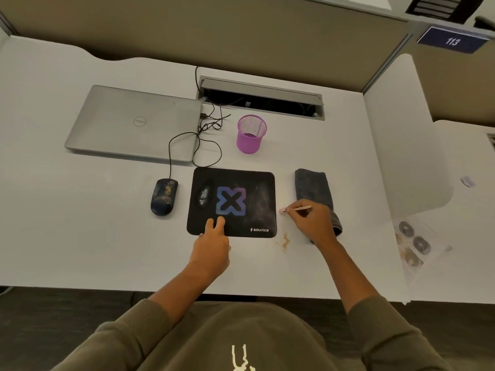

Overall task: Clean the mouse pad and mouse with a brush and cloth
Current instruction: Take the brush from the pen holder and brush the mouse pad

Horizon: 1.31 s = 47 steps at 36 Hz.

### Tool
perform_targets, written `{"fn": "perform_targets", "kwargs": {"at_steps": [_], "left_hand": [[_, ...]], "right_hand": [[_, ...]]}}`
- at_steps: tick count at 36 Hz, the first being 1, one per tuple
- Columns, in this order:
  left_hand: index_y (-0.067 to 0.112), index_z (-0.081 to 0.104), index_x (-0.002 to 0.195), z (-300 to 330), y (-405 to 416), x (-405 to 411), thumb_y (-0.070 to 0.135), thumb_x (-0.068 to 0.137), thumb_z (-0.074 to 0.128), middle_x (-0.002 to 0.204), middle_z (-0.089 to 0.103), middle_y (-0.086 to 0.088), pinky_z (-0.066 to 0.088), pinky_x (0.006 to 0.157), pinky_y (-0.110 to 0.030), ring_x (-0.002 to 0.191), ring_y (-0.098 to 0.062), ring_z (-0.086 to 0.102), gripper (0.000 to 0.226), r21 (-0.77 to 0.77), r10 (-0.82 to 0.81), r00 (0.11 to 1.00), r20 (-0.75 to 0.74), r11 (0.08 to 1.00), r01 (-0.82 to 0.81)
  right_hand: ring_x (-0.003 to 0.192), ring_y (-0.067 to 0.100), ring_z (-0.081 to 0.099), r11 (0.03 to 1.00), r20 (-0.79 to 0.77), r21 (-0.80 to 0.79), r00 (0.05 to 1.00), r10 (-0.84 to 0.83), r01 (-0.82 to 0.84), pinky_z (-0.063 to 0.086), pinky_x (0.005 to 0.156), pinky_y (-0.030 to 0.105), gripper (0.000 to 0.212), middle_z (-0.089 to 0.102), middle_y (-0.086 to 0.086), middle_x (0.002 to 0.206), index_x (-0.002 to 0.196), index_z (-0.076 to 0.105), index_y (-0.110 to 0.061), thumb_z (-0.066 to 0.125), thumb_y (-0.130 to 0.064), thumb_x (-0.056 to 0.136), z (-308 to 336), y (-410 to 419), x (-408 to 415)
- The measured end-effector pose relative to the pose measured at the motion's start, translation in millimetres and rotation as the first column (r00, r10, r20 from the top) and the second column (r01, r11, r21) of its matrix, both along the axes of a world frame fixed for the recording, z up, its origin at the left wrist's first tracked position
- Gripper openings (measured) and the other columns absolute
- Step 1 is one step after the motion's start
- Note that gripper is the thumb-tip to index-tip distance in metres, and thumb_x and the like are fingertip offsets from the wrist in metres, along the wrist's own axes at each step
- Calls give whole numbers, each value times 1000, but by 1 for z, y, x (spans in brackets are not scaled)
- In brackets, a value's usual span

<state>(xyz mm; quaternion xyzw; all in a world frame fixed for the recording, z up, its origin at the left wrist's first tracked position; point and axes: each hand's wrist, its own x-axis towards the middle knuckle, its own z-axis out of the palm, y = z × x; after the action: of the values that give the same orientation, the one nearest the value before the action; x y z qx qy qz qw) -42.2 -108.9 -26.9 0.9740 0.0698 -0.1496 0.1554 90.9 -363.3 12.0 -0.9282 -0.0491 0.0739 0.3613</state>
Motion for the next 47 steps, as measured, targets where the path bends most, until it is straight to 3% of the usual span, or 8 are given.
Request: {"fn": "perform_targets", "kwargs": {"at_steps": [7, 12, 17, 23, 29, 33, 40, 47], "left_hand": [[12, 62, 136, 2, 0, -1, 37, 94, 72, 161, 33, -3, 55, 101, -38, 141, -29, 45, 49, -16, 17, 1000, -9, 1000, -17], [12, 61, 137, 3, 0, 0, 38, 95, 70, 160, 33, -3, 54, 102, -38, 143, -28, 42, 50, -15, 14, 1000, -11, 1000, -14], [12, 60, 137, 4, -1, 0, 39, 94, 71, 158, 36, -3, 55, 104, -42, 142, -27, 42, 52, -10, 16, 1000, -18, 1000, -16], [13, 57, 142, 4, 1, 0, 40, 95, 70, 161, 34, -3, 53, 102, -39, 143, -28, 41, 57, -3, 15, 999, -29, 1000, -15], [13, 52, 145, 7, -1, -2, 40, 96, 68, 163, 30, -4, 53, 105, -38, 145, -28, 40, 58, -15, 24, 999, -47, 1000, -25], [13, 51, 146, 10, 0, -2, 40, 96, 68, 163, 30, -3, 52, 104, -36, 144, -28, 41, 59, -22, 24, 999, -42, 999, -24], [13, 58, 140, 10, 0, -4, 41, 96, 68, 163, 30, -2, 55, 99, -33, 143, -25, 42, 53, 9, 1, 1000, -25, 1000, -1], [13, 58, 140, 13, -1, -2, 43, 96, 68, 161, 32, -1, 54, 99, -33, 143, -25, 40, 54, 21, 0, 999, -33, 1000, 1]], "right_hand": [[84, 0, 67, 995, -134, 3, 986, 101, -101, 52, 65, 6, 7, 71, -17, 82, 88, 75, -29, 81, -30, 90, -10, -27, -41], [84, -5, 66, 998, -125, -2, 991, 57, -58, 51, 62, 6, 21, 68, -29, 80, 83, 69, -45, 82, -29, 89, -5, -37, -52], [86, 3, 70, 995, -22, 50, 996, 88, -87, 55, 71, 9, 6, 73, -20, 89, 96, 79, -23, 81, -22, 91, -5, -22, -49], [85, -1, 68, 997, -105, 16, 991, 81, -80, 53, 65, 7, 8, 71, -21, 82, 86, 76, -30, 83, -26, 88, -4, -27, -51], [87, 6, 71, 977, -53, 88, 978, 202, -197, 59, 75, 15, 5, 77, -15, 92, 95, 82, -21, 79, -21, 91, -7, -7, -62], [90, 3, 71, 976, -69, 77, 976, 209, -203, 56, 74, 11, 9, 75, -21, 92, 95, 81, -25, 79, -18, 90, -9, -17, -67], [86, -12, 66, 994, -87, 27, 990, 109, -107, 48, 66, 2, 36, 66, -46, 88, 87, 68, -52, 82, -19, 89, -2, -46, -65], [92, -4, 69, 984, -161, 47, 970, 180, -174, 55, 75, 8, 23, 74, -27, 96, 94, 76, -40, 77, -18, 91, -7, -37, -66]]}}
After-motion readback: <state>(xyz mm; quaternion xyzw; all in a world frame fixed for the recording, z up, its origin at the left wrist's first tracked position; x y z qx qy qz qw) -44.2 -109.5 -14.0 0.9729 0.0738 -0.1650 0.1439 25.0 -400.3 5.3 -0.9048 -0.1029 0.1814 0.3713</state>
